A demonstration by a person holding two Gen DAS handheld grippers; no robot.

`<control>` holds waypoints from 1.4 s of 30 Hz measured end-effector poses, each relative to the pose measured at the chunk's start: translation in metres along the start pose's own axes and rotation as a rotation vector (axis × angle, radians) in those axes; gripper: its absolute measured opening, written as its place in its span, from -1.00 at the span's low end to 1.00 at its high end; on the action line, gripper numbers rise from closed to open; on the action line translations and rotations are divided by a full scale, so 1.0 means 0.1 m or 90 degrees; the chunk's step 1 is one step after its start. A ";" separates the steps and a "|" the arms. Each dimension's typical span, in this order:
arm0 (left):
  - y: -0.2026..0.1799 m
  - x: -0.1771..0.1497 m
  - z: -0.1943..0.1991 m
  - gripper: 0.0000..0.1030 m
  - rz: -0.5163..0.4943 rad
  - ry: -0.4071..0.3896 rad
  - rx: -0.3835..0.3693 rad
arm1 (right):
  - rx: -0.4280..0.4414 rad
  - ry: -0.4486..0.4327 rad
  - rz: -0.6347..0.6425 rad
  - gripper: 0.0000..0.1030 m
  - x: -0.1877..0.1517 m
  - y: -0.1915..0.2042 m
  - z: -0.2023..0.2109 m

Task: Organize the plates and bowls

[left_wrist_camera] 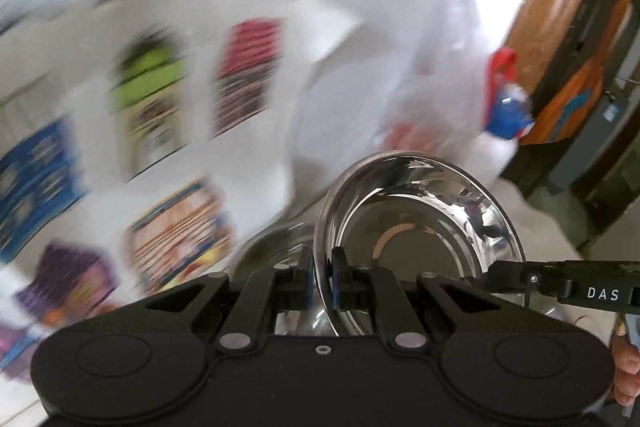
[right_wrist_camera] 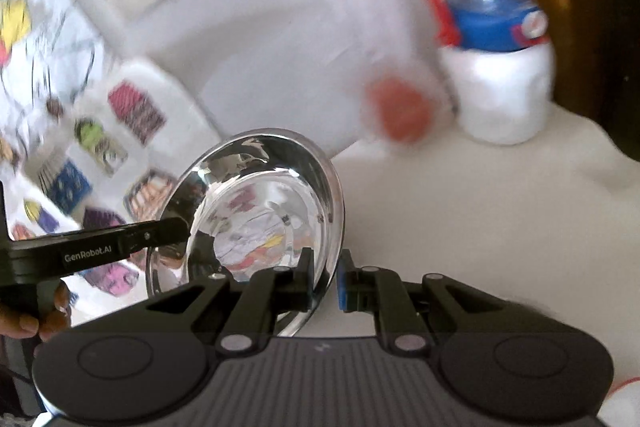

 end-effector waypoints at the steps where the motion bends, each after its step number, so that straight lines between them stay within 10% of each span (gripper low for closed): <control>1: 0.08 -0.06 -0.03 -0.83 0.006 0.002 0.007 | -0.006 0.004 0.008 -0.74 -0.03 0.04 -0.06; 26: 0.33 -0.55 -0.62 -0.69 -0.018 0.085 0.079 | -0.209 -0.030 0.260 -0.56 -0.22 0.40 -0.58; 30: 0.36 -0.54 -0.49 -0.60 -0.015 0.068 0.080 | -0.208 -0.056 0.281 -0.13 -0.25 0.45 -0.53; 42: 0.23 -0.39 0.20 0.58 -0.009 -0.065 0.091 | -0.169 -0.194 0.276 0.87 -0.29 0.67 0.23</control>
Point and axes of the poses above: each gripper's, at about its wrist camera, not at the fingertips, and z roughly against the way its jaws point, y to its left, x to its top, the point moved 10 cm from there along -z, roughly the way its jaws point, and after that the axes turned 11 degrees about -z, right-handed, at the moved point
